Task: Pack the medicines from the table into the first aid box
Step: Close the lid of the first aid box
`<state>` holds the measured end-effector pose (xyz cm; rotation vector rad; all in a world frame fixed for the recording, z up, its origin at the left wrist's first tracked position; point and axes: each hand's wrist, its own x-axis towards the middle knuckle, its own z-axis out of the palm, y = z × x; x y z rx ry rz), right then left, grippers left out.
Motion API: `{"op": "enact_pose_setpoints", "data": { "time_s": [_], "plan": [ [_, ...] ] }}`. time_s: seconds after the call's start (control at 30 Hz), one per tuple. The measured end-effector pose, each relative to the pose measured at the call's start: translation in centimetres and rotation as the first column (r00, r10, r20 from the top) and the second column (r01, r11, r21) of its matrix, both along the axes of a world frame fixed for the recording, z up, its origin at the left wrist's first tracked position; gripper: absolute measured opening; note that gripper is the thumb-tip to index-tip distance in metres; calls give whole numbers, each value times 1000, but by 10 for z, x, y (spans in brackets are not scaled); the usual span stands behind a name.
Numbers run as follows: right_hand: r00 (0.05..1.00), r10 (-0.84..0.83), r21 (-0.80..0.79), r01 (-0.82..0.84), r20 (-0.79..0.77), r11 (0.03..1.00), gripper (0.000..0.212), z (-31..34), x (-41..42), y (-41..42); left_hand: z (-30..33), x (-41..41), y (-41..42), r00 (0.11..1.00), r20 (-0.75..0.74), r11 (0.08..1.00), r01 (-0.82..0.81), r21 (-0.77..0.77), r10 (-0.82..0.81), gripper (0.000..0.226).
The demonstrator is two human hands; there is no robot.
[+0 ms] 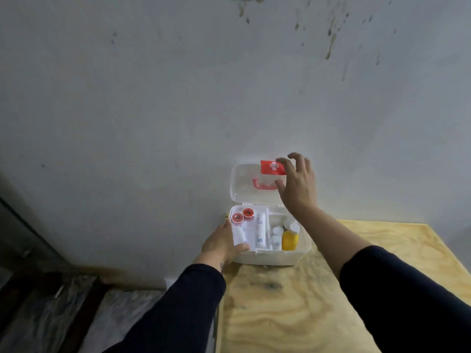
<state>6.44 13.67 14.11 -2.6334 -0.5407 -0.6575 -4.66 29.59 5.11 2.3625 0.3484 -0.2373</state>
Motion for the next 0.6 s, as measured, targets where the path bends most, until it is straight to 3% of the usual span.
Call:
{"op": "enact_pose_setpoints", "data": {
  "time_s": [0.07,0.2,0.33,0.43,0.6],
  "plan": [
    [996,-9,-28,7,-85,1000,54,6,14,-4,1,0,1,1000,8,1000,18,-1,-18,59],
    [983,-7,-95,-11,-184,995,46,7,26,-10,6,2,4,999,45,999,-6,-46,8,64],
    [996,66,-86,-71,-62,994,37,-1,10,-21,46,10,3,977,158,990,-144,-9,144,87],
    [988,131,-87,-125,77,988,34,-7,-10,-37,75,19,-1,940,290,978,-202,54,178,75],
    [977,197,-168,-181,84,969,37,-22,-45,-60,92,18,-15,922,376,970,-166,179,89,63]
  ]
}}
